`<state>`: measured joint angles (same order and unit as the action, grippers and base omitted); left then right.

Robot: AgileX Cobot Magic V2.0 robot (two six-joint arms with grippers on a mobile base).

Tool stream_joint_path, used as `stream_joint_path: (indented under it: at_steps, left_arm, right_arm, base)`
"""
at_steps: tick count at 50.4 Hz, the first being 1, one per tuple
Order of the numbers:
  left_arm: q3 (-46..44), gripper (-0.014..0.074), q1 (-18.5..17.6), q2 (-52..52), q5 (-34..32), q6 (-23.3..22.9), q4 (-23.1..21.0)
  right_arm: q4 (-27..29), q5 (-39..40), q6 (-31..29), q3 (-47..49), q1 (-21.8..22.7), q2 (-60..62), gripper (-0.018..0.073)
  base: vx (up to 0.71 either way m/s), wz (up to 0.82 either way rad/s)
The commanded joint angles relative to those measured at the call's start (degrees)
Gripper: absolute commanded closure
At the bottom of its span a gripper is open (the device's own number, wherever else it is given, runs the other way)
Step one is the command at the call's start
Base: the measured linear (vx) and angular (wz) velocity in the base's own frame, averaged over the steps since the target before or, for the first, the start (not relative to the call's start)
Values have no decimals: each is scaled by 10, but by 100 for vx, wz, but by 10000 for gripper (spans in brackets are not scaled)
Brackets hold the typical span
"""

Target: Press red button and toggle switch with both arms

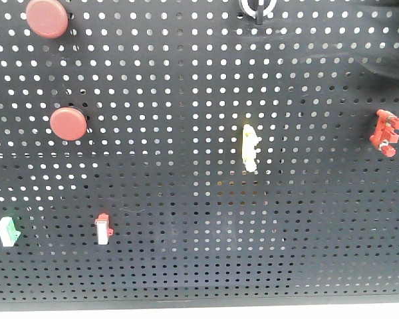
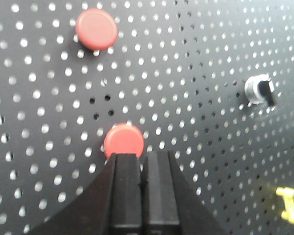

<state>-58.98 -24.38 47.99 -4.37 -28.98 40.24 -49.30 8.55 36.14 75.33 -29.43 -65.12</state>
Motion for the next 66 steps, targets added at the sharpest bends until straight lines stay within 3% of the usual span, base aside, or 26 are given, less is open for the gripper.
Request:
stream_joint_path:
  at_steps: [1,10,28,37,60,66]
  left_arm:
    - [-14,594,-3,-4,-23,-6,-10]
    - [-14,594,-3,-4,-23,-6,-10]
    - [-14,594,-3,-4,-23,-6,-10]
    - [-14,594,-3,-4,-23,-6,-9]
    - [-14,594,-3,-4,-27,-6,-9]
    - [-14,594,-3,-4,-28,-6,-9]
  right_arm:
    - [1,-40,7,57,-35,-25,563]
    - [1,-105,2,121,-83,-92,563]
    - [-2,-172,-3,144,-82,-118,563]
    - [-46,-187,-2,144,-82,-110,563]
    - [-75,-258,3,144,-80,-85,563]
    - [-75,-245,3,144,-81,-79,563]
  base:
    - [0,0]
    - [0,0]
    - [0,0]
    - [0,0]
    - [0,0]
    - [0,0]
